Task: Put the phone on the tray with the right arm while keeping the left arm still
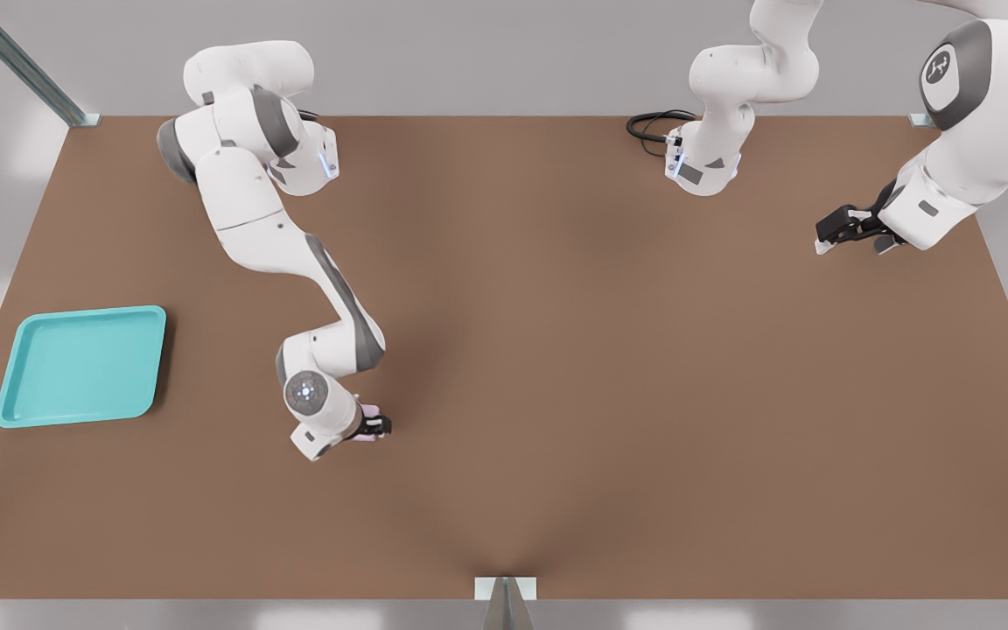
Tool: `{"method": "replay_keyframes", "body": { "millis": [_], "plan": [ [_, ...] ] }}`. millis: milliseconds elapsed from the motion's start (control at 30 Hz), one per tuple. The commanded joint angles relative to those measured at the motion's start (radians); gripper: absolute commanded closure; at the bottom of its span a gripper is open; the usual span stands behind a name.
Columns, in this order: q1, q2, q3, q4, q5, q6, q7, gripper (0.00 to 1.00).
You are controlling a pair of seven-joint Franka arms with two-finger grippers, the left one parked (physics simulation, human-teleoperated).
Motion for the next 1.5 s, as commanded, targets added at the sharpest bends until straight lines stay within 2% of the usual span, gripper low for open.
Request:
{"method": "replay_keyframes", "body": {
  "millis": [0,267,333,600,633,667,767,833,1000,1067,1133,1233,1467],
  "plan": [
    [-0.005,-0.025,0.000,-0.034,-0.029,0.033,0.182,0.00],
    [-0.005,-0.027,0.000,-0.044,-0.034,0.016,0.184,0.00],
    [-0.005,-0.027,-0.002,-0.044,-0.034,0.016,0.184,0.17],
    [-0.005,-0.013,-0.002,-0.044,-0.034,0.039,0.184,0.12],
    [-0.006,-0.010,-0.002,-0.044,-0.034,0.041,0.184,0.13],
    [-0.008,-0.010,-0.002,-0.044,-0.034,0.041,0.181,0.25],
    [-0.010,-0.010,0.000,-0.043,-0.034,0.036,0.176,0.26],
    [-0.010,-0.054,0.000,-0.046,-0.036,-0.016,0.164,0.26],
    [-0.154,-0.195,0.001,-0.112,-0.033,-0.123,-0.106,0.26],
    [-0.288,-0.244,0.024,-0.153,-0.031,-0.129,-0.288,0.26],
    [-0.450,-0.254,0.081,-0.152,-0.031,-0.186,-0.465,0.26],
    [-0.634,-0.283,0.081,-0.153,-0.031,-0.235,-0.727,0.26],
    [-0.904,-0.251,0.080,-0.172,-0.033,-0.220,-1.077,0.25]
  ]
}}
